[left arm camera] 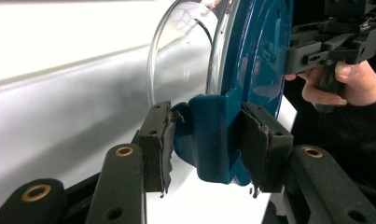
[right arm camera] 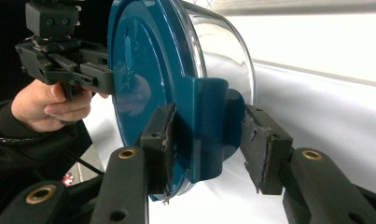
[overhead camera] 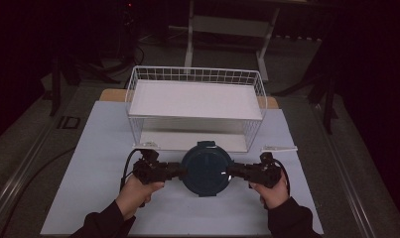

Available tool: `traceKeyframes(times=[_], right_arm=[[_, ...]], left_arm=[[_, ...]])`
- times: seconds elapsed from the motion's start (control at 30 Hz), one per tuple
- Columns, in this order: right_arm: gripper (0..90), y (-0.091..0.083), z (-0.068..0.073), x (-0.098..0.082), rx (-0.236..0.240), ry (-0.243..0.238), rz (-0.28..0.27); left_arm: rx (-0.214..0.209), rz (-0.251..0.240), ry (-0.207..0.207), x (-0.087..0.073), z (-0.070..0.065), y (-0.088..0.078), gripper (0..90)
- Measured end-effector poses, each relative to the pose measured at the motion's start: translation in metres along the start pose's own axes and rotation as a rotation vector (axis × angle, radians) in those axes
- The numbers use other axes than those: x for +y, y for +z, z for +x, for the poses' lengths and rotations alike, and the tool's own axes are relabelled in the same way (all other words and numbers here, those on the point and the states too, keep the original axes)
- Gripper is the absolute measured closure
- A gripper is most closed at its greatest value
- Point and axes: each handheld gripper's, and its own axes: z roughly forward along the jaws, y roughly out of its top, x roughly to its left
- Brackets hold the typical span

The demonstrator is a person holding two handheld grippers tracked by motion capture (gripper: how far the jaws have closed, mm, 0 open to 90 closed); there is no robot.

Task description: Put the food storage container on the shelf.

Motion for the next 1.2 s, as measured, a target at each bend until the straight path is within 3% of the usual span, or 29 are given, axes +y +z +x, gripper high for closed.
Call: traceKeyframes(times=[0.37, 0.6, 0.8, 1.2], right_arm=[[56.3, 0.026, -0.020, 0.019, -0.007, -0.046, -0.002], [56.4, 0.043, -0.037, 0.025, -0.008, -0.039, -0.017], [56.4, 0.052, -0.048, 0.029, -0.038, -0.034, -0.021], [56.0, 0.063, -0.067, 0.034, -0.052, -0.007, -0.037]], left_arm=[[0.051, -0.040, 0.014, 0.012, 0.028, 0.005, 55.7], [0.061, -0.033, 0.028, 0.022, 0.050, 0.013, 55.7], [0.081, -0.039, 0.024, 0.025, 0.065, 0.023, 55.3], [0.104, -0.058, -0.005, 0.030, 0.079, 0.034, 54.9]])
